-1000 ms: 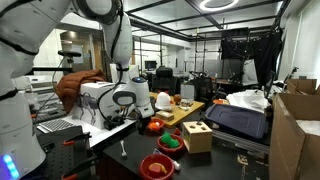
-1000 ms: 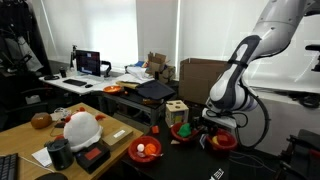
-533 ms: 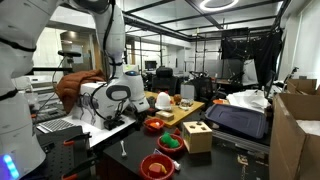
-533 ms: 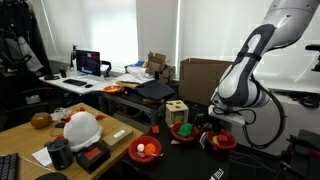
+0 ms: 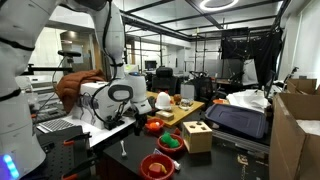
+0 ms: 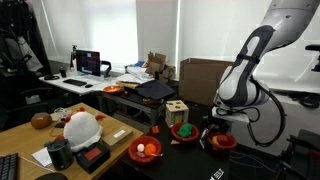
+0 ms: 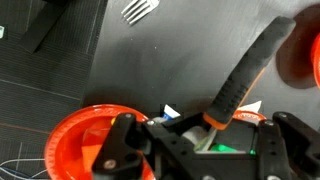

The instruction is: Put the black object on top of the red bowl to the far right

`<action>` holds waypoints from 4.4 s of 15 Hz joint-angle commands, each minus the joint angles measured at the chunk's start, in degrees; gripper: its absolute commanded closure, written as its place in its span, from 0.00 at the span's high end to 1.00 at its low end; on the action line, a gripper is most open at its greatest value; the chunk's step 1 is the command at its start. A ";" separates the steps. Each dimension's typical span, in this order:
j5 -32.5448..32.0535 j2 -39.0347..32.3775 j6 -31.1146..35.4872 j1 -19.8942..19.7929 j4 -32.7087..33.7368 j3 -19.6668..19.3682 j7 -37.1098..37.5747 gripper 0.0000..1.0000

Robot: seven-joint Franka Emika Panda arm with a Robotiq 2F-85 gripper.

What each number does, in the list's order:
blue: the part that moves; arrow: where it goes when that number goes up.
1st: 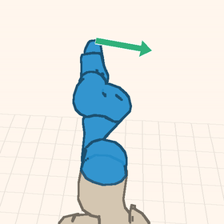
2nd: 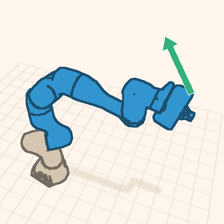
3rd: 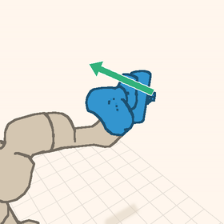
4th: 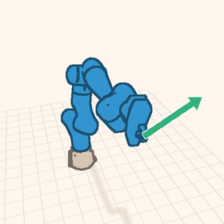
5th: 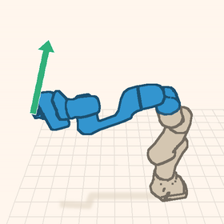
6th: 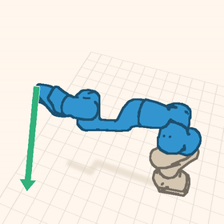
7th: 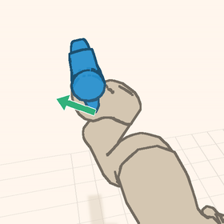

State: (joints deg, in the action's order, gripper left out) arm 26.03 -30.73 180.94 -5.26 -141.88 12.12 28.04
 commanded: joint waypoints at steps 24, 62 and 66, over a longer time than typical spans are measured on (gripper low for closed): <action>11.45 -0.53 -4.70 0.17 -0.74 -8.35 10.65 0.00; 3.60 -11.53 -2.77 21.01 6.86 -27.91 32.18 0.00; 2.46 -12.59 -3.00 18.39 8.68 -26.52 32.15 0.00</action>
State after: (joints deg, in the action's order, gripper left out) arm 29.89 -42.84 177.25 15.24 -134.54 -15.97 58.88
